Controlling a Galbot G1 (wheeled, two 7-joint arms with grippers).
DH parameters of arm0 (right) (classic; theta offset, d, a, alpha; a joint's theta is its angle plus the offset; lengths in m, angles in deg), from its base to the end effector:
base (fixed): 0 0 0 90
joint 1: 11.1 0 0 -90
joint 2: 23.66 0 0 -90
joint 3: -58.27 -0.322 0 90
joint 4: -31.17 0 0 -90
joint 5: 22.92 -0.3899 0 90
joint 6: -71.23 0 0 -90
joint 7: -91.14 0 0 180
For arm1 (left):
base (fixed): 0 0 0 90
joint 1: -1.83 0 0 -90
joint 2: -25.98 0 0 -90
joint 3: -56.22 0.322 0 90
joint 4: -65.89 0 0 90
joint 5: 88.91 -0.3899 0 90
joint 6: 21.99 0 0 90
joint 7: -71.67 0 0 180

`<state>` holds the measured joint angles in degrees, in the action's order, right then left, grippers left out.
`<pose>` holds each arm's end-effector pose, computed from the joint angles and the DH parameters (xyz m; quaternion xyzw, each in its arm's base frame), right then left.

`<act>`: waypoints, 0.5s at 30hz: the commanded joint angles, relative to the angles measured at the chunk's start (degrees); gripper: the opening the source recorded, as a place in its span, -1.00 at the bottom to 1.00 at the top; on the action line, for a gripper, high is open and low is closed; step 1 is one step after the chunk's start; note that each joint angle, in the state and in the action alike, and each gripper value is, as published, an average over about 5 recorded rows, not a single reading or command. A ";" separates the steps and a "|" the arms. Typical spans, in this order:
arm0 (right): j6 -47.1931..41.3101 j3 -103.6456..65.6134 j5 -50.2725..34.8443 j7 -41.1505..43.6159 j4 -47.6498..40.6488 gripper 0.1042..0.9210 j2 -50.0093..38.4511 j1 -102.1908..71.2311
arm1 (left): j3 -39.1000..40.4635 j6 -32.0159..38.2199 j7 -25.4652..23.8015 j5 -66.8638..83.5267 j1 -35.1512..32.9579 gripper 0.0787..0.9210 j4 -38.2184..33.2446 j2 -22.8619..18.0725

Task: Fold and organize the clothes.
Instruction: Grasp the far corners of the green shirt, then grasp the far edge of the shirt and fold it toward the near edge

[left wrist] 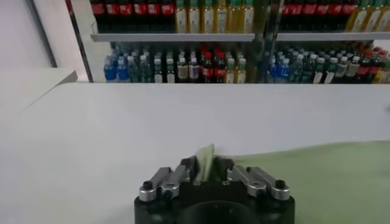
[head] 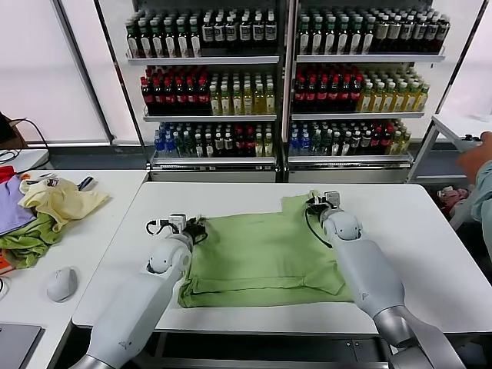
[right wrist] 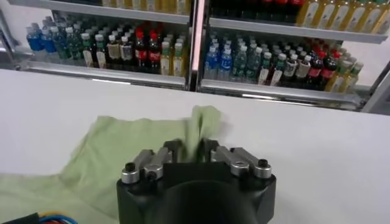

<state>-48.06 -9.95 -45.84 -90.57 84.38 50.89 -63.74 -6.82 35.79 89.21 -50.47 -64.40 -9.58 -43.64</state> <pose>0.5741 -0.0363 -0.2742 0.0428 -0.9569 0.0403 0.2844 0.4905 -0.0142 -0.2791 -0.0367 -0.9552 -0.0030 0.2936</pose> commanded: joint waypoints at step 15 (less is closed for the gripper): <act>-0.35 -6.27 -7.26 -1.83 38.92 -0.98 -12.44 -18.68 | -5.65 5.52 -0.33 5.04 -11.04 -0.96 -23.77 6.00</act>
<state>-48.49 -13.42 -50.99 -92.11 106.59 43.63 -73.58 -10.21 39.87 88.89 -47.19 -69.63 -20.63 -39.93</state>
